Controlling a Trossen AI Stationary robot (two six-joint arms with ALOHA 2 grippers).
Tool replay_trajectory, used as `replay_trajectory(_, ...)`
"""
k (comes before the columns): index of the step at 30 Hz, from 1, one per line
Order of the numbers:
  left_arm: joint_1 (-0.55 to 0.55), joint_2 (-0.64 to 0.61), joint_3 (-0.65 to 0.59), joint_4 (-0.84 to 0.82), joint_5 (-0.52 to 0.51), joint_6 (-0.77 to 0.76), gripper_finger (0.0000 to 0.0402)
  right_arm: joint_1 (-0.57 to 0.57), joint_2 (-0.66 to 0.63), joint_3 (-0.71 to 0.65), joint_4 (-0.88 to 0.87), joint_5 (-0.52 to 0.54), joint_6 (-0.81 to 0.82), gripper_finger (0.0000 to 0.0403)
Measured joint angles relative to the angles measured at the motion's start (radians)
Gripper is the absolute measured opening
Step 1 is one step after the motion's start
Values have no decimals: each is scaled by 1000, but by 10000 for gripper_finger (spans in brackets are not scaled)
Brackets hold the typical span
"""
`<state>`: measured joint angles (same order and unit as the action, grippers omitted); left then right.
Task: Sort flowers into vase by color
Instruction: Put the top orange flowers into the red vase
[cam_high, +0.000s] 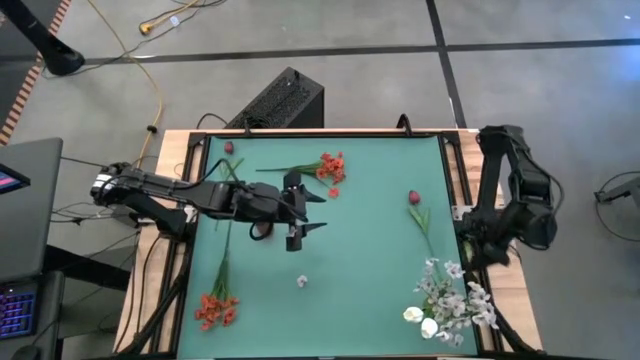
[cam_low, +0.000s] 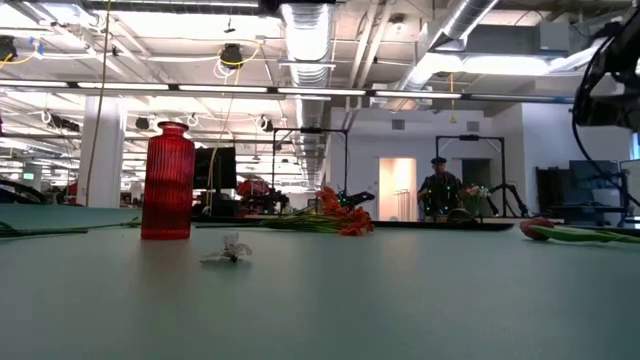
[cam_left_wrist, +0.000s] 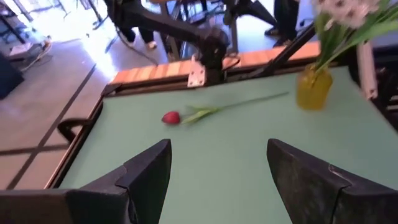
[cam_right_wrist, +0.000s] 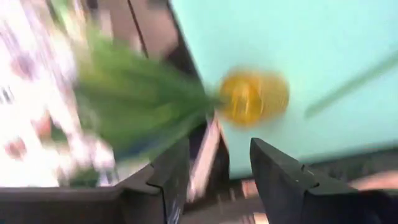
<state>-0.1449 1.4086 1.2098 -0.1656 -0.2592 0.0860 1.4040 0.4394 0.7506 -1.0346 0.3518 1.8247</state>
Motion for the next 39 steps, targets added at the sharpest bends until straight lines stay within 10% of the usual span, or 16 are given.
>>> replay_trajectory(9, 67, 0, 0, -117, -5, -21, 254, -58, -101, 0, -246, 360, 202, 189)
replay_trajectory(18, 106, 0, 0, -86, 67, -16, 254, -195, -101, 13, -466, 455, 128, 189)
replay_trajectory(39, 66, -1, -15, 121, 94, -58, 254, -408, -93, 62, -381, 555, -281, 189)
